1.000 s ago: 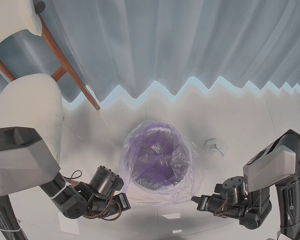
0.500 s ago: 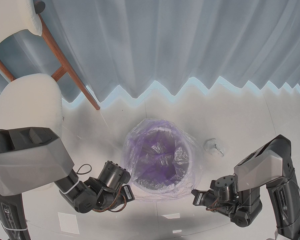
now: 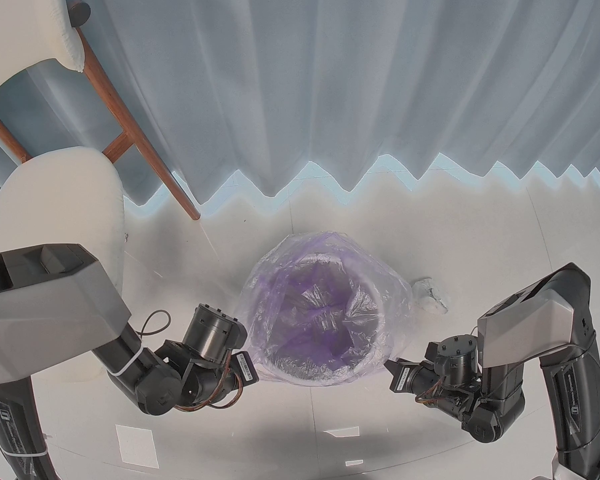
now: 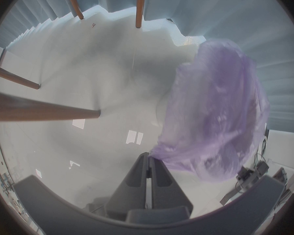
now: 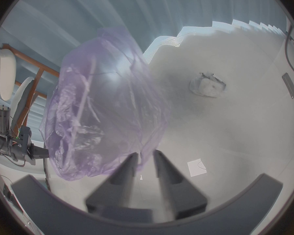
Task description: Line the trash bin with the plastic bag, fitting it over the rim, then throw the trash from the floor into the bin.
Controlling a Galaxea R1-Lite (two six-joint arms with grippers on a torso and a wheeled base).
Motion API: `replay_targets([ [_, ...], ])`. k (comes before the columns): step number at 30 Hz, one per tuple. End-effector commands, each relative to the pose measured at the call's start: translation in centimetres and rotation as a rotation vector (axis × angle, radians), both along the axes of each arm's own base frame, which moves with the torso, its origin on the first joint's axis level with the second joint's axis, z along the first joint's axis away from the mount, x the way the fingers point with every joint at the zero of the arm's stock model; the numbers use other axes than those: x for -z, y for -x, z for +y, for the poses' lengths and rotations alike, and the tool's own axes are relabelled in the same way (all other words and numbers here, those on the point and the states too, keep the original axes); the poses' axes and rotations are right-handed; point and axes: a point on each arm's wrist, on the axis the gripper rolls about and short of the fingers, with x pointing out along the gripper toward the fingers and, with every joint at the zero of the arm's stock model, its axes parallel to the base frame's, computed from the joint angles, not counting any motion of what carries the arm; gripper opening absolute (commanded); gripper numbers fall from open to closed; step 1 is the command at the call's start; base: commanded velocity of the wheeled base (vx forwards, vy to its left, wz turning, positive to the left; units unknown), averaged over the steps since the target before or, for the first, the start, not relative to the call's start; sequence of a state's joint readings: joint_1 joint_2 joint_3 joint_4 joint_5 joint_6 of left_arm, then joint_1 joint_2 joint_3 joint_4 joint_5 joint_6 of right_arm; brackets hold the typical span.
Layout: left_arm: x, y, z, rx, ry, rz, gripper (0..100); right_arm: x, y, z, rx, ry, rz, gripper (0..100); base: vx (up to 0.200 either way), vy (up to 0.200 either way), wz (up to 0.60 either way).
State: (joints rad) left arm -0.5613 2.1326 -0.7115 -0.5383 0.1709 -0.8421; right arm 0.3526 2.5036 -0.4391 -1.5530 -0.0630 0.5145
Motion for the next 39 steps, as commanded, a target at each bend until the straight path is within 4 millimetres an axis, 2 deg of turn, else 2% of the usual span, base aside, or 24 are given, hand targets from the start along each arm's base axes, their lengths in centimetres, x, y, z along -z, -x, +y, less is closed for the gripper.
replay_targets([
  [1, -0.2, 1.2, -0.3, 0.024, -0.011, 0.005, 0, -0.6, 0.6, 0.0, -0.003, -0.014, -0.003, 100, 0.000, 0.000, 0.00],
  [2, -0.1, 1.2, -0.4, 0.021, -0.020, 0.006, 0, -0.9, 0.8, 0.0, -0.006, -0.017, -0.003, 100, 0.000, 0.000, 0.00],
  [3, 0.0, 1.3, -0.5, 0.015, -0.028, 0.002, 100, -1.0, 1.0, 0.0, -0.006, -0.020, 0.002, 100, 0.000, 0.000, 0.00],
  [6, 0.2, 1.4, -0.6, 0.001, -0.050, -0.011, 100, -1.4, 2.0, -0.1, -0.015, -0.015, 0.021, 100, 0.000, 0.000, 0.00],
  [9, 0.4, 3.0, -0.5, 0.007, -0.080, -0.001, 100, -2.2, 3.1, -0.3, -0.024, -0.011, 0.033, 100, 0.000, 0.000, 0.00],
  [11, 0.3, 3.1, -0.5, 0.010, -0.078, -0.005, 100, -2.4, 3.2, -0.3, -0.025, -0.011, 0.034, 100, 0.000, 0.000, 0.00],
  [12, -1.6, 4.6, -0.4, 0.036, -0.038, -0.081, 100, -3.5, 3.7, -0.5, -0.041, -0.028, 0.019, 100, 0.000, 0.000, 0.00],
  [13, -1.9, 4.6, -0.4, 0.037, -0.032, -0.093, 100, -3.7, 3.8, -0.5, -0.045, -0.031, 0.017, 100, 0.000, 0.000, 0.00],
  [15, -4.1, 5.4, -0.5, 0.060, 0.007, -0.181, 100, -5.1, 4.2, -0.6, -0.060, -0.057, -0.008, 100, 0.000, 0.000, 0.00],
  [18, -6.5, 5.9, -0.3, 0.145, -0.047, -0.284, 100, -6.2, 4.4, -0.5, -0.070, -0.071, -0.043, 100, 0.000, 0.000, 0.00],
  [25, -9.1, 4.1, -1.4, 0.218, -0.193, -0.451, 100, -6.8, 4.5, -0.1, -0.084, -0.081, -0.066, 100, 0.000, 0.000, 0.00],
  [29, -8.8, 2.6, -2.4, 0.247, -0.237, -0.467, 100, -7.1, 4.6, 0.2, -0.096, -0.086, -0.075, 100, 0.000, 0.000, 0.00],
  [30, -8.6, 2.2, -2.6, 0.255, -0.250, -0.470, 0, -7.1, 4.7, 0.2, -0.097, -0.087, -0.075, 100, 0.000, 0.000, 0.00],
  [39, -6.8, -1.3, -4.7, 0.295, -0.324, -0.484, 0, -7.7, 4.9, 0.5, -0.109, -0.096, -0.092, 100, 0.000, 0.000, 0.00],
])
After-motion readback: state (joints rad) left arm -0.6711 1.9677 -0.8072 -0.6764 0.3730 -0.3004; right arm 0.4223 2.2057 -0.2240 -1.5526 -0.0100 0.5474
